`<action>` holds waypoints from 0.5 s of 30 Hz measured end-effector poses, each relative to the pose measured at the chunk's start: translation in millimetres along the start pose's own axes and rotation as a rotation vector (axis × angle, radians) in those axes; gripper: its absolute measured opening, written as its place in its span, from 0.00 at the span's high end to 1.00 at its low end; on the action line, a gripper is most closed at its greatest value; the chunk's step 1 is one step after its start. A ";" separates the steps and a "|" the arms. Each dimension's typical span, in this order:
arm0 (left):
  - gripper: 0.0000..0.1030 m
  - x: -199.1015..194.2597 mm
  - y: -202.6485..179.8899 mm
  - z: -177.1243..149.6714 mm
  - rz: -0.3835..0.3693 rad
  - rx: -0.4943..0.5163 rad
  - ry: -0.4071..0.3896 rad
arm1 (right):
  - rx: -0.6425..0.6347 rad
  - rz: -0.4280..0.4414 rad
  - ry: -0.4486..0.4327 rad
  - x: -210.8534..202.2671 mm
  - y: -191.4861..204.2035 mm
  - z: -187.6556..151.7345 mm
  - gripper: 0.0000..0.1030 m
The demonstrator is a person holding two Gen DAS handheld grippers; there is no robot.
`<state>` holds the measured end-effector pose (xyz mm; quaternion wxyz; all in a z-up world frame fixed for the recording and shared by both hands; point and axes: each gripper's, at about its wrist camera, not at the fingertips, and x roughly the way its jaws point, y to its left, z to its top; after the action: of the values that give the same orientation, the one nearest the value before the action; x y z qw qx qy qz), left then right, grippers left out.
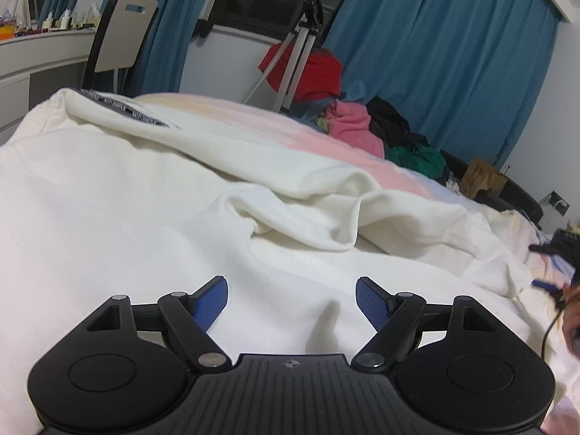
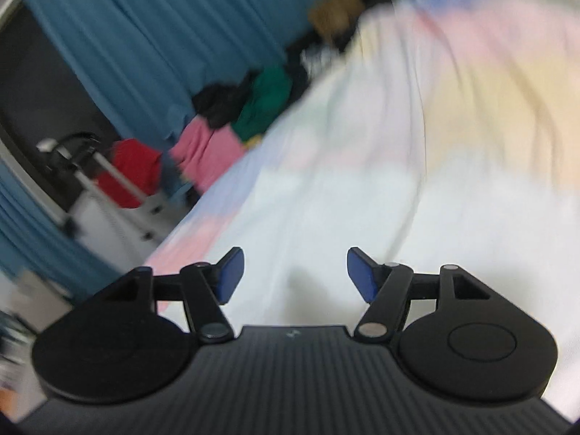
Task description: Fold clothes
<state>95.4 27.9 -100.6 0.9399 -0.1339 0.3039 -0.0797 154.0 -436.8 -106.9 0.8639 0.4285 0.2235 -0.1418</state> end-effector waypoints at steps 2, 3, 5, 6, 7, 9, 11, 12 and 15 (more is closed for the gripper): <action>0.23 1.8 -1.7 -2.3 0.002 0.003 0.005 | 0.094 0.063 0.080 8.6 -11.7 -11.4 0.35; 0.23 2.4 -3.6 -3.7 0.003 0.019 0.001 | 0.140 0.095 0.121 13.4 -16.4 -17.3 0.35; 0.23 3.7 -8.4 -6.9 0.014 0.073 -0.013 | 0.146 0.038 0.179 27.1 -10.8 -24.1 0.37; 0.23 4.7 -11.5 -8.9 0.023 0.100 -0.017 | 0.136 0.009 0.181 32.6 -7.5 -25.1 0.37; 0.23 6.5 -14.2 -10.3 0.029 0.119 -0.016 | 0.114 0.007 0.157 35.5 -3.8 -25.0 0.36; 0.23 10.8 -19.0 -11.5 0.038 0.141 -0.010 | 0.068 -0.015 0.086 40.3 -1.8 -23.7 0.36; 0.23 15.9 -22.9 -11.1 0.045 0.145 0.001 | 0.043 -0.074 -0.006 48.5 -6.8 -21.5 0.37; 0.23 18.2 -23.7 -10.1 0.044 0.138 0.008 | 0.041 -0.101 -0.045 55.5 -12.2 -17.1 0.38; 0.23 22.9 -24.7 -8.0 0.041 0.138 0.008 | 0.086 -0.128 -0.093 79.2 -19.1 9.0 0.59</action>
<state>107.4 -2.5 -111.9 0.9471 -0.0623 0.3039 -0.0819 216.1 -459.6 -155.2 0.8435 0.4428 0.2036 -0.2258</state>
